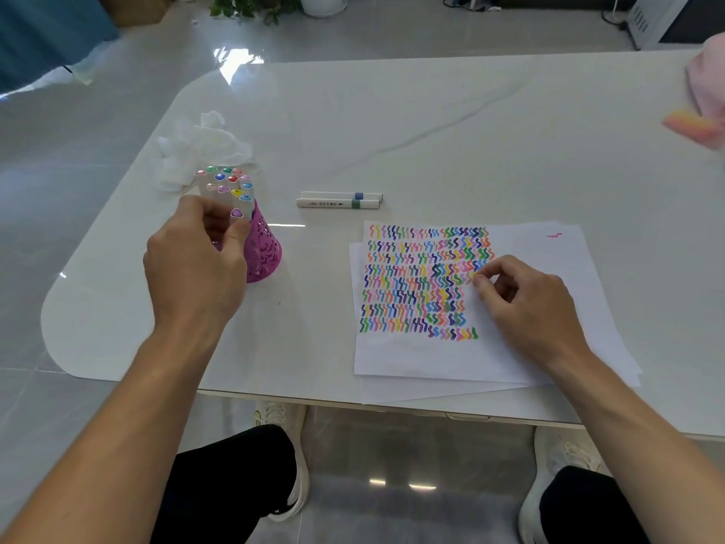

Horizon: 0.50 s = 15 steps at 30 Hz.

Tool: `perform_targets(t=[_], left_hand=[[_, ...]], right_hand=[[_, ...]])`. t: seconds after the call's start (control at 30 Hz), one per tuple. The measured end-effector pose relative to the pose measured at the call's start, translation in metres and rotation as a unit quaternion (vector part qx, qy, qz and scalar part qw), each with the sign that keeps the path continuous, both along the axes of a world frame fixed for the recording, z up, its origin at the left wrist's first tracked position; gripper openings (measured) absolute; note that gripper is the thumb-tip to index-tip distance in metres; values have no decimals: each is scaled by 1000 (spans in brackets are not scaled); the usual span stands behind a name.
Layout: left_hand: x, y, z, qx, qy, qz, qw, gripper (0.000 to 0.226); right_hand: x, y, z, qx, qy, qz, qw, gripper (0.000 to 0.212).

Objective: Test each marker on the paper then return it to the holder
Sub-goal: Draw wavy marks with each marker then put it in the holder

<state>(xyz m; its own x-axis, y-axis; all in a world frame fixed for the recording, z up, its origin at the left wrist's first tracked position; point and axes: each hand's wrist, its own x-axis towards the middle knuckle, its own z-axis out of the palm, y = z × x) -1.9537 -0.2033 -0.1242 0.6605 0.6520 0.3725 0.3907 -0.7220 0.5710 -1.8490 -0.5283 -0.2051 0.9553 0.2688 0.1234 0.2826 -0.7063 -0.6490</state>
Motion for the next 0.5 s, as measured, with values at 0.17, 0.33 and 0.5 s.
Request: perform_targets(t=[0.17, 0.33, 0.5], left_hand=[[0, -5, 2, 14, -31, -19, 999, 26], [4, -19, 4, 36, -56, -53, 996, 34], [11, -34, 2, 81, -68, -75, 992, 28]], right_hand=[[0, 1, 1, -2, 5, -2, 1000, 7], [-1, 1, 2, -1, 9, -3, 1000, 8], [-1, 0, 5, 19, 7, 7, 1000, 7]])
